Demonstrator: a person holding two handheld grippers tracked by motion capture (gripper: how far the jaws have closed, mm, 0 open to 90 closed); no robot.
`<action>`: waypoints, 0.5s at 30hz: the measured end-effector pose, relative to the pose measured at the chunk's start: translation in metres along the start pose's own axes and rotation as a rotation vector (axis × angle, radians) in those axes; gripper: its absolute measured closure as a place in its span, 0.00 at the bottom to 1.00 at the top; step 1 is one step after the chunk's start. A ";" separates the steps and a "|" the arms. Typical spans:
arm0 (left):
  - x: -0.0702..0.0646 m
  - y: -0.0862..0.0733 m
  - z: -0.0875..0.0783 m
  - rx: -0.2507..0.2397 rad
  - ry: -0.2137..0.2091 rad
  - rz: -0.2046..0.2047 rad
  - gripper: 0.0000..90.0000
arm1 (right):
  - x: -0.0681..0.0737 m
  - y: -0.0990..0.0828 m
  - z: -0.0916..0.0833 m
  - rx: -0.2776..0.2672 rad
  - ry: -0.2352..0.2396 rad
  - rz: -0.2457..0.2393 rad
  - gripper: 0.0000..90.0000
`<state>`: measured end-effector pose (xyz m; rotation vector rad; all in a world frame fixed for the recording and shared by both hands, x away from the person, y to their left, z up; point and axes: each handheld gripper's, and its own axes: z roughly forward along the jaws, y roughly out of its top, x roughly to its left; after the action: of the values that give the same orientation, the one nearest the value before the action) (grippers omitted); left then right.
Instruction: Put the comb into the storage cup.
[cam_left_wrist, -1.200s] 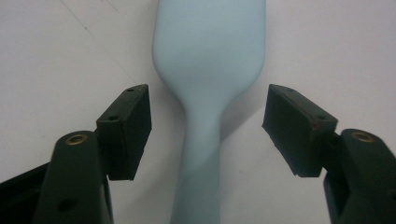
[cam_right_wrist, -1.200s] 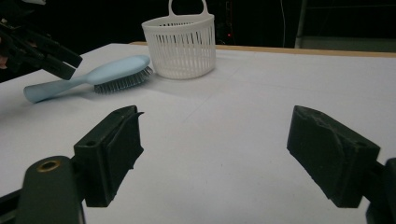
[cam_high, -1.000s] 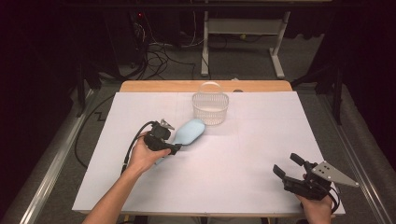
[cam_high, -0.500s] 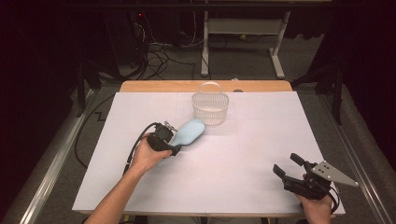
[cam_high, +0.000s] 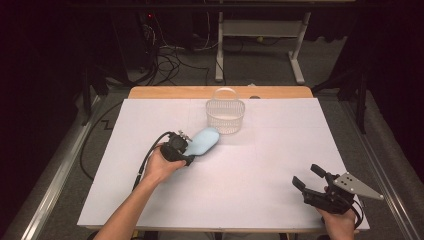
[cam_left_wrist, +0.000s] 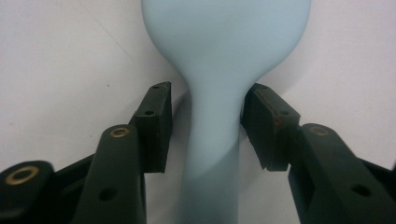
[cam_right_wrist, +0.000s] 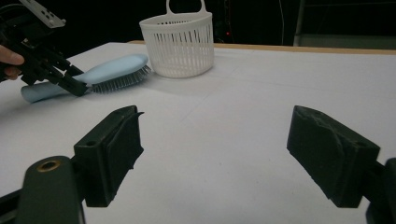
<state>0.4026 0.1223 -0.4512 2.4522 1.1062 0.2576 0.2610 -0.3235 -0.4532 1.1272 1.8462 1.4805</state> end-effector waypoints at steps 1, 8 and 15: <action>-0.001 0.002 0.001 0.003 0.000 0.009 0.64 | 0.000 0.000 0.000 0.000 0.000 0.001 0.20; -0.003 0.005 0.002 0.011 -0.006 0.022 0.71 | 0.000 0.000 0.000 0.002 -0.002 0.000 0.20; -0.007 0.004 0.000 0.014 0.021 0.061 0.75 | 0.000 0.000 0.000 0.003 0.001 -0.002 0.20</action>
<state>0.4006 0.1153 -0.4493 2.5035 1.0469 0.2956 0.2610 -0.3235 -0.4533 1.1263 1.8508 1.4782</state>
